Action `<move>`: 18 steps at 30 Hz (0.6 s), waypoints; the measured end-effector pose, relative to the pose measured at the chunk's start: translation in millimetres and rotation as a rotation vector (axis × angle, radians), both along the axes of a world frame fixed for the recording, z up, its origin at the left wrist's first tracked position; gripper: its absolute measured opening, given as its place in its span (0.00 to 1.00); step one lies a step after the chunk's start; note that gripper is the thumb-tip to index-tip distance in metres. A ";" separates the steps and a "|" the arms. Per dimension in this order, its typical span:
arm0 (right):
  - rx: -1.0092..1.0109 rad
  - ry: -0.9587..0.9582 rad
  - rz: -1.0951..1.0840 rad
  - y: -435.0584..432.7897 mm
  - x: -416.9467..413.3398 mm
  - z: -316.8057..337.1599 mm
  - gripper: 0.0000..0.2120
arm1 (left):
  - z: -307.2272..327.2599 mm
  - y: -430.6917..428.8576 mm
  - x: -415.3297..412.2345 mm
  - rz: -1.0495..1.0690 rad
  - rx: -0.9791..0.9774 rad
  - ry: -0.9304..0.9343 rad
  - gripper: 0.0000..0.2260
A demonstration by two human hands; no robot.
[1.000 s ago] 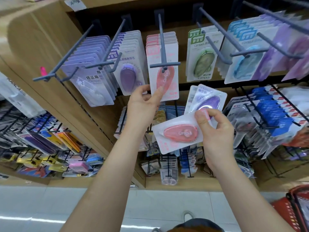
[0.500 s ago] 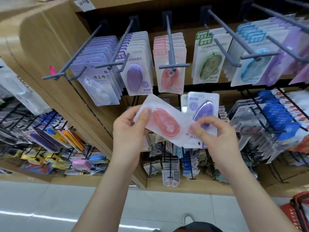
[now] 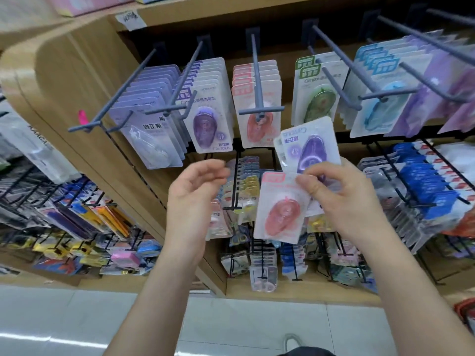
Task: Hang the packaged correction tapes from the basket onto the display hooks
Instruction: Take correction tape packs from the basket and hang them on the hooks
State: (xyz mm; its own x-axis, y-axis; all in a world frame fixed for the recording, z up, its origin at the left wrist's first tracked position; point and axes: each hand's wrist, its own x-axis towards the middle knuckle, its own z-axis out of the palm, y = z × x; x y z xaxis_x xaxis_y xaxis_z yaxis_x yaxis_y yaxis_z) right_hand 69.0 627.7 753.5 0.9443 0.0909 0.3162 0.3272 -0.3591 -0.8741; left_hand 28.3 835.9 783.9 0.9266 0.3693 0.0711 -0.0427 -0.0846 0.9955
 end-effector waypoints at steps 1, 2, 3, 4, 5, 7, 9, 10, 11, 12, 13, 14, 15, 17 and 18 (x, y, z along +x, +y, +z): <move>-0.010 -0.014 0.015 1.4 1.1 3.4 0.09 | 7.4 -5.7 1.3 -0.098 0.094 -0.022 0.13; -0.004 -0.026 0.032 5.4 0.9 7.7 0.07 | 12.8 -11.8 2.8 -0.204 0.176 -0.027 0.08; 0.020 -0.038 0.056 11.2 0.1 11.4 0.05 | 16.5 -17.8 3.4 -0.290 0.228 -0.032 0.05; 0.056 -0.047 0.076 17.3 -1.3 14.7 0.03 | 17.3 -22.4 3.4 -0.333 0.248 -0.046 0.02; 0.100 -0.057 0.089 22.0 -2.8 16.5 0.02 | 17.8 -25.8 3.0 -0.329 0.239 -0.067 0.02; 0.196 -0.053 0.106 25.5 -5.0 19.3 0.02 | 18.0 -27.7 3.1 -0.243 0.163 -0.122 0.02; 0.214 -0.039 0.140 22.6 -5.9 19.3 0.04 | 21.5 -25.9 4.7 -0.165 0.063 -0.188 0.02; 0.182 -0.018 0.159 20.6 -5.9 18.1 0.05 | 24.7 -24.9 7.1 -0.143 0.016 -0.222 0.02; 0.140 0.012 0.189 19.2 -5.3 15.0 0.06 | 27.8 -24.2 10.8 -0.123 -0.024 -0.251 0.02; 0.105 0.050 0.227 19.1 -5.5 11.8 0.07 | 30.1 -24.3 14.9 -0.102 -0.052 -0.277 0.03; 0.085 0.088 0.265 20.1 -5.9 7.2 0.08 | 31.5 -25.3 18.8 -0.083 -0.069 -0.293 0.04; 0.081 0.118 0.287 22.1 -7.0 3.4 0.08 | 32.2 -27.3 22.2 -0.066 -0.079 -0.304 0.05; 0.084 0.132 0.288 24.1 -7.6 -0.8 0.08 | 32.4 -29.7 24.5 -0.054 -0.086 -0.311 0.05; 0.104 0.148 0.254 26.8 -7.8 -5.6 0.08 | 31.5 -34.4 27.7 -0.039 -0.102 -0.314 0.03; 0.120 0.159 0.237 27.2 -7.3 -6.6 0.09 | 30.7 -36.1 29.1 -0.034 -0.110 -0.315 0.03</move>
State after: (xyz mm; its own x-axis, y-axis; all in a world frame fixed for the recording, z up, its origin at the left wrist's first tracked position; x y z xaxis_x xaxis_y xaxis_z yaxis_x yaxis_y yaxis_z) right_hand 61.7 654.9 746.9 0.9397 0.2858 0.1880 0.2454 -0.1802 -0.9525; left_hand 57.4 799.8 814.5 0.8771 0.3603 0.3176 -0.3508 0.0291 0.9360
